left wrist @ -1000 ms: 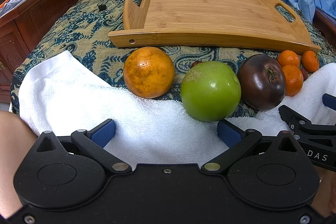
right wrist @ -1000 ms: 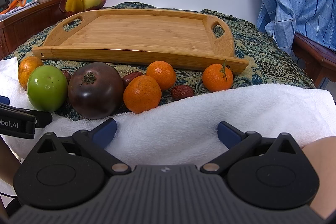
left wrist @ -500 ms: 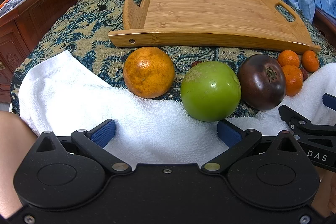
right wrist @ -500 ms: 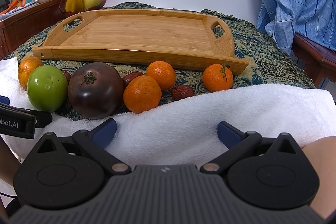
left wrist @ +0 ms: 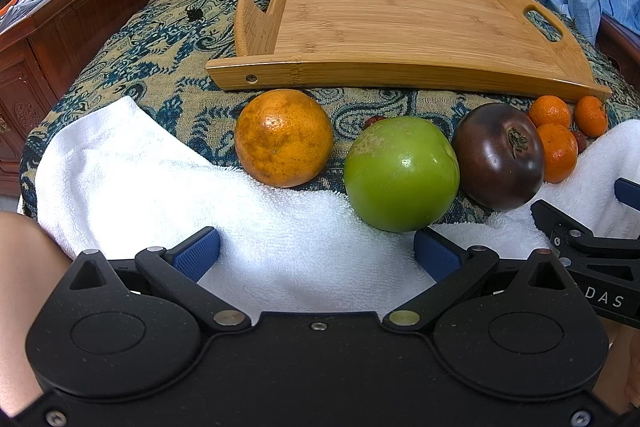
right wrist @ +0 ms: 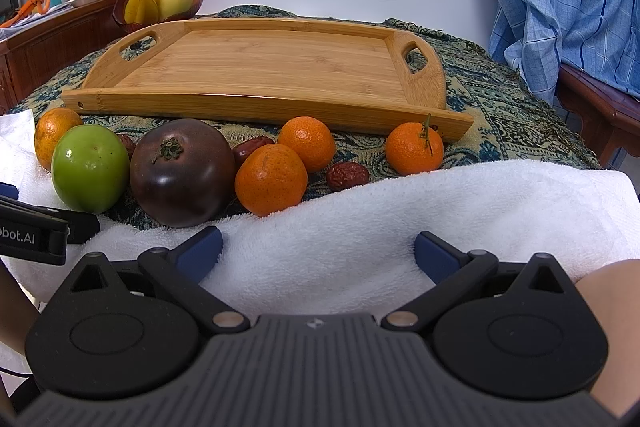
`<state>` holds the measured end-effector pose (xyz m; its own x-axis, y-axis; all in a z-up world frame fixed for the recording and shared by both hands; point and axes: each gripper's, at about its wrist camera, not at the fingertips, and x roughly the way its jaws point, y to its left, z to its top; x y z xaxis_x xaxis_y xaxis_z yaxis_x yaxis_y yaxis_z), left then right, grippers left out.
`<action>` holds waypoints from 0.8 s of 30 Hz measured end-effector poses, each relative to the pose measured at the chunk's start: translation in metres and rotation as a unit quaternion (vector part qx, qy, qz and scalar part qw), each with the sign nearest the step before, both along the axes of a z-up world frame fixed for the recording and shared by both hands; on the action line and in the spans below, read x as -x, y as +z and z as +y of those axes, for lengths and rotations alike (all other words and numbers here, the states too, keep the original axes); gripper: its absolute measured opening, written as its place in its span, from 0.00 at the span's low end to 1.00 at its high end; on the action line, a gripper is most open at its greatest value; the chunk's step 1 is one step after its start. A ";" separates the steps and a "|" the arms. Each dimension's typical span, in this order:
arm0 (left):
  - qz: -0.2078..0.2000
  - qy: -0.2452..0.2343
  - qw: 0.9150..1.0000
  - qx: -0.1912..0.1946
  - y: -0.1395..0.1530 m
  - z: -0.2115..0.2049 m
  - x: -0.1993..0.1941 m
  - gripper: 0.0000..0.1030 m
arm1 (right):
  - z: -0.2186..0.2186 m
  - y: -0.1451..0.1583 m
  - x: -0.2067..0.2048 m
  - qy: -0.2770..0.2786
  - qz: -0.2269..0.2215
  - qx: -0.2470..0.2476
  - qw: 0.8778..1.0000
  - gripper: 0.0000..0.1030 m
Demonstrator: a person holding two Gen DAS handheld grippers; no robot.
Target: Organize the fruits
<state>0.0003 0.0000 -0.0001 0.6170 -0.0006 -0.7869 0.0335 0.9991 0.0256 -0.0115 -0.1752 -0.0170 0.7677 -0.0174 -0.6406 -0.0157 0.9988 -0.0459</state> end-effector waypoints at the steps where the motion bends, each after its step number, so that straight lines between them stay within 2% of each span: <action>1: 0.000 0.000 1.000 0.000 0.000 0.000 0.000 1.00 | 0.000 0.000 0.000 0.000 0.000 0.000 1.000 1.00; 24: -0.007 -0.005 1.000 -0.002 -0.001 0.000 0.002 1.00 | -0.001 -0.002 0.006 0.002 -0.016 -0.001 1.000 1.00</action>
